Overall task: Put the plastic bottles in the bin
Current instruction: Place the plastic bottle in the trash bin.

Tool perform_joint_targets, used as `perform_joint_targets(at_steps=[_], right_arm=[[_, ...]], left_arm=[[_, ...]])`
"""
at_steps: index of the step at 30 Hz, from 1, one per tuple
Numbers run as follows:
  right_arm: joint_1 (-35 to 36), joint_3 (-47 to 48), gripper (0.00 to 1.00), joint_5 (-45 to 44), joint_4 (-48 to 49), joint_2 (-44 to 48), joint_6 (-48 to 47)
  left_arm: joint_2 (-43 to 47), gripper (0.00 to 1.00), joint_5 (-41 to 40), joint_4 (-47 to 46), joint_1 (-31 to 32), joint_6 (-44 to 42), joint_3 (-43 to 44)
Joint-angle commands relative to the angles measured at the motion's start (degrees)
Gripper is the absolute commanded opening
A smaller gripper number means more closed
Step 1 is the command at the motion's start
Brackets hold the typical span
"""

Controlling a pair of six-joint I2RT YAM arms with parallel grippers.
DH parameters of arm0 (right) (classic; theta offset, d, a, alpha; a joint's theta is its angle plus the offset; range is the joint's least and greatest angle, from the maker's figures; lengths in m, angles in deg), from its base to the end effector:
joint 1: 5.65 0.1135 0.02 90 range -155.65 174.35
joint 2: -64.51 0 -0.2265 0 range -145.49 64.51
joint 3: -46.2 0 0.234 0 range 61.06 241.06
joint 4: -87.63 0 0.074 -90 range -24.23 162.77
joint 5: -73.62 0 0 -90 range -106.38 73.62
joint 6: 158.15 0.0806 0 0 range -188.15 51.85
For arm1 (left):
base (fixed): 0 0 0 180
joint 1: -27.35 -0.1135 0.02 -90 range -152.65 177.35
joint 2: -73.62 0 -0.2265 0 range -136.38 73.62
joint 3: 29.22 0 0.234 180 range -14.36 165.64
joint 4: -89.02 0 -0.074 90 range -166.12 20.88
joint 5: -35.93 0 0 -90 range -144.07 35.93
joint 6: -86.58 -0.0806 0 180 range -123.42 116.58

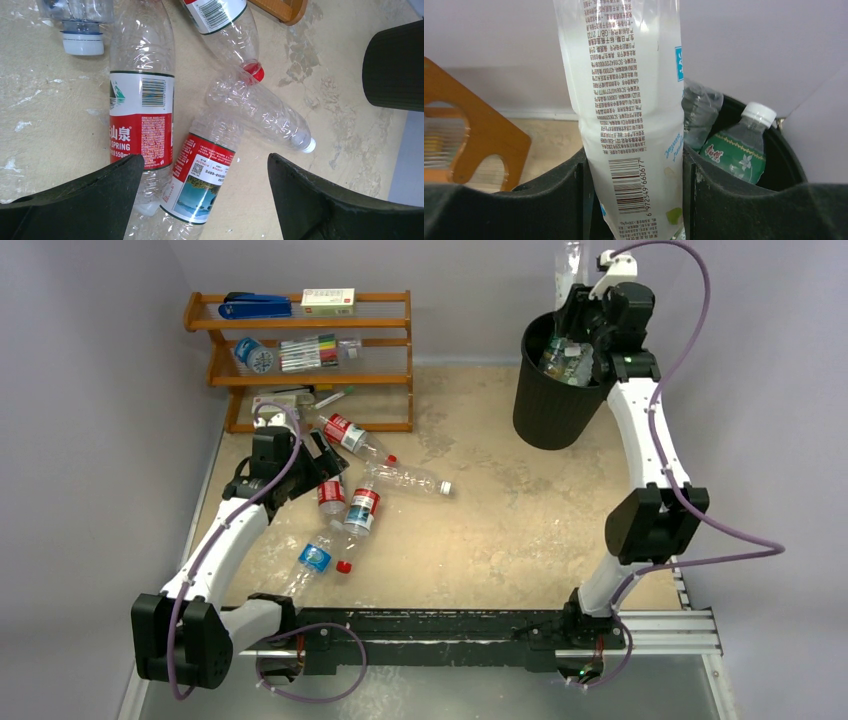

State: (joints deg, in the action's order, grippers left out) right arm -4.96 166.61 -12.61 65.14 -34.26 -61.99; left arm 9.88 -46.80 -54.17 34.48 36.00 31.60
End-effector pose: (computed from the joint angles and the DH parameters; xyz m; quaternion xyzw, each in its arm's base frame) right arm 0.4264 0.0104 0.4214 0.0109 0.7122 0.0653 0.6988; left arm 0.2685 -0.0439 0.2063 -0.2254 0.8753 -0.2202 0.3667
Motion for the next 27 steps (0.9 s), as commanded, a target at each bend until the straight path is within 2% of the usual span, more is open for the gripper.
perform_joint_targets(at_steps=[1, 9, 17, 19, 22, 24, 27], right_arm=[[-1.02, -1.70, 0.41, 2.06, 2.55, -1.23, 1.45], [-1.04, -7.02, 0.41, 3.55, 5.36, -5.46, 2.28], [-0.96, -15.09, 0.42, -1.03, 8.62, -2.78, 2.09], [-1.00, -16.40, 0.56, -1.56, 8.49, -1.60, 2.08], [-0.96, -17.46, 0.85, -2.50, 8.34, 1.32, 2.04], [-0.95, -16.53, 0.90, -2.54, 7.25, 2.89, 2.02], [-0.96, -14.35, 0.91, -2.71, 5.24, 5.23, 1.93]], left_arm=[[0.51, 0.95, 0.40, -1.41, -0.45, -0.34, 1.32], [-0.33, 0.95, 0.57, -1.83, -0.43, -0.41, 1.47], [-0.93, 0.95, 0.66, -2.72, -0.39, 0.01, 1.10], [-1.09, 0.95, 0.71, -2.90, -0.37, 0.13, 0.90], [-1.28, 0.95, 0.65, -3.12, -0.37, 0.13, 0.64], [-1.36, 0.95, 0.67, -3.22, -0.38, 0.12, 0.54], [-1.46, 0.95, 0.74, -3.59, -0.37, 0.34, 0.43]])
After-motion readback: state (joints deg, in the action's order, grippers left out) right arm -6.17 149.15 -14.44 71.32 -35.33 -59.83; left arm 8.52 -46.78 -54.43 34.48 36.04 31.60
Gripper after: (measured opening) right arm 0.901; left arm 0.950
